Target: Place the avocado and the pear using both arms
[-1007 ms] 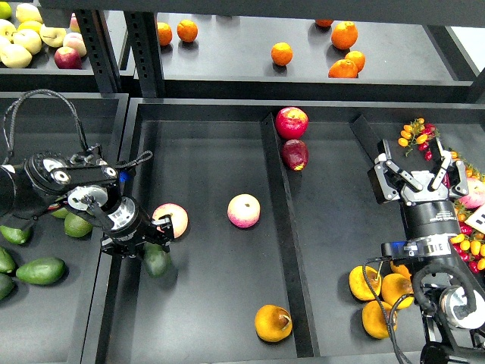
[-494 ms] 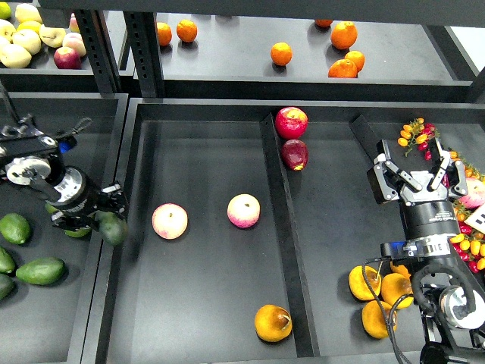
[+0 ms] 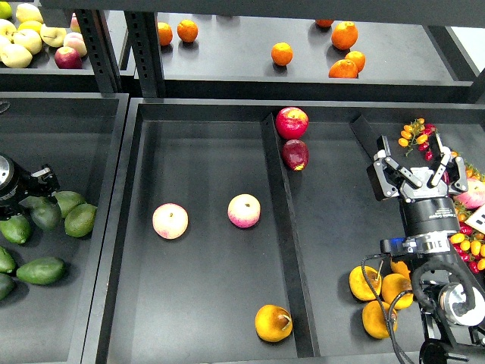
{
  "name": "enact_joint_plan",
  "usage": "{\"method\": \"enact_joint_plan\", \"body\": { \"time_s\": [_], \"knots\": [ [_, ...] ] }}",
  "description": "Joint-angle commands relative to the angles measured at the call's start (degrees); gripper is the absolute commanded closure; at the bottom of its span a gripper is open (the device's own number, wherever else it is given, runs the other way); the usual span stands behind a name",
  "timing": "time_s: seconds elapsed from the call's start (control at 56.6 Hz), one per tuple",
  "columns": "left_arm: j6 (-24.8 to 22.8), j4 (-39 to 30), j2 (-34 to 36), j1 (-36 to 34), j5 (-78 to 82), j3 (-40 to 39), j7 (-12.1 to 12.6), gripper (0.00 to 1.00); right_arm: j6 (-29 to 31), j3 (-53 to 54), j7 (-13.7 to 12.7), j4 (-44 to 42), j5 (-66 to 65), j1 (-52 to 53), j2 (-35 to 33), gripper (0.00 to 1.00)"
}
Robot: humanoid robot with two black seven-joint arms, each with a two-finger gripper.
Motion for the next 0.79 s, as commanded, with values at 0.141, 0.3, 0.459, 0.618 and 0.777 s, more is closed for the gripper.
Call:
{"method": "enact_joint_plan", "body": {
  "time_s": [0.141,0.3,0.459,0.618,0.777],
  "knots": [
    [0.01,8.12,-3.77,3.48,0.1,-0.56,0.0,0.63,-0.09,0.07,0.0,-0.08,-0.01,0.88,0.0,0.0],
    [0.01,12.87,-6.67,4.89,0.1,-0.64,0.0,0.63,-0.09,0.07,0.0,-0.08,-0.01,1.05,0.0,0.0],
    [0.01,14.89,-8.42,6.56,0.1,-0.73,0.0,0.63,-0.09,0.07,0.0,-0.08,-0.01,1.05,0.0,0.0],
    [0.01,16.21,-9.66,8.05,0.1,-0.73,0.0,0.62,-0.09,0.16,0.09,-0.08,0.08,1.05,0.0,0.0],
    [0.01,16.21,-10.18,9.02,0.19,-1.26,0.0,0.62,-0.09,0.25,0.0,-0.08,0.08,0.96,0.0,0.0]
  ]
}}
